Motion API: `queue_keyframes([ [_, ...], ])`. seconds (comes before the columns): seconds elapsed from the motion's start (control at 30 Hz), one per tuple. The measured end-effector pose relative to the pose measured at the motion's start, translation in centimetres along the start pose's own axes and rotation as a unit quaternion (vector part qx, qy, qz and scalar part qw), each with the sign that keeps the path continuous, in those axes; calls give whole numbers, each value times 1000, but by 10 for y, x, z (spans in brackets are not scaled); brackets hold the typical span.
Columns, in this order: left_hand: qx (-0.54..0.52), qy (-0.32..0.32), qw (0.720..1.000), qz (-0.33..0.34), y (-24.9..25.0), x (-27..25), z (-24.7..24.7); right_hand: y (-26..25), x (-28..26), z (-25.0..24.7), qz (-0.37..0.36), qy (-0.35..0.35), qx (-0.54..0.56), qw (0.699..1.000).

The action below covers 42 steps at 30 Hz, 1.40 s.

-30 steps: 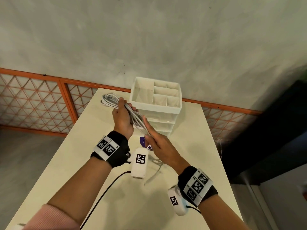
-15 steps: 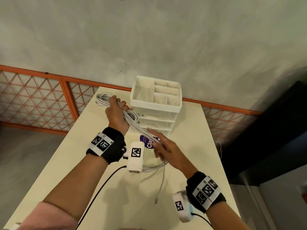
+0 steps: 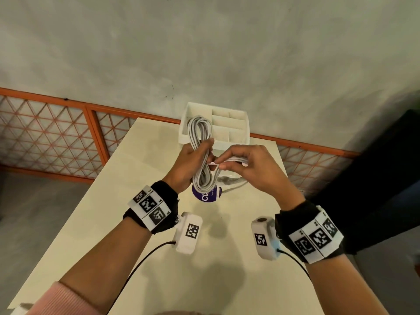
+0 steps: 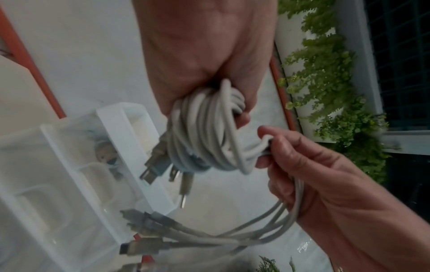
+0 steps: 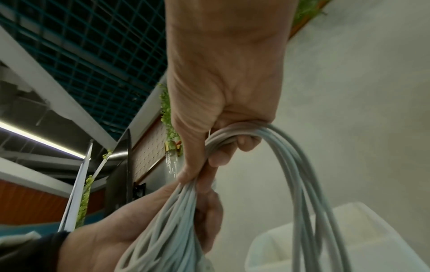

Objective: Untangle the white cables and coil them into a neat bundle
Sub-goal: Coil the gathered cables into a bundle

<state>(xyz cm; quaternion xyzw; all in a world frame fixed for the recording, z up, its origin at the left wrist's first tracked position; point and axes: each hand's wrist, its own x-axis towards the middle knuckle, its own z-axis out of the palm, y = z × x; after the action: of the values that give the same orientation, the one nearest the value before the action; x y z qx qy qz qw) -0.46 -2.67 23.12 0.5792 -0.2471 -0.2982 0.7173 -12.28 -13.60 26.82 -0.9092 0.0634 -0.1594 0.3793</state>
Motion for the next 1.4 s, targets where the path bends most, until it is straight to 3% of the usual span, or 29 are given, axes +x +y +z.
queue_keyframes([
  [0.23, 5, -92, 995, -27, 4, -9, 9, -10, 7, -4, -8, -25, -68, 997],
  [0.5, 105, -94, 990, -27, -7, -14, 7, -5, 9, -2, -35, 13, -124, 992],
  [0.57, 117, -104, 987, -20, -8, -12, 1, 3, 10, -7, 8, -13, -98, 995],
  [0.67, 102, -134, 985, -32, -8, -8, -9, 16, 11, -20, 86, -109, -80, 987],
  [0.8, 92, -157, 982, -56, -16, -10, -14, 22, 10, -30, 107, -176, -65, 976],
  [1.0, 139, -154, 975, -77, -30, -17, -5, 8, 15, -22, 43, -115, -34, 992],
  [1.17, 103, -153, 976, -115, -26, -22, 13, 0, 25, -9, 70, -16, 68, 995],
  [1.4, 150, -180, 965, -114, -26, -25, 13, 8, 38, 4, 117, 44, 29, 992],
])
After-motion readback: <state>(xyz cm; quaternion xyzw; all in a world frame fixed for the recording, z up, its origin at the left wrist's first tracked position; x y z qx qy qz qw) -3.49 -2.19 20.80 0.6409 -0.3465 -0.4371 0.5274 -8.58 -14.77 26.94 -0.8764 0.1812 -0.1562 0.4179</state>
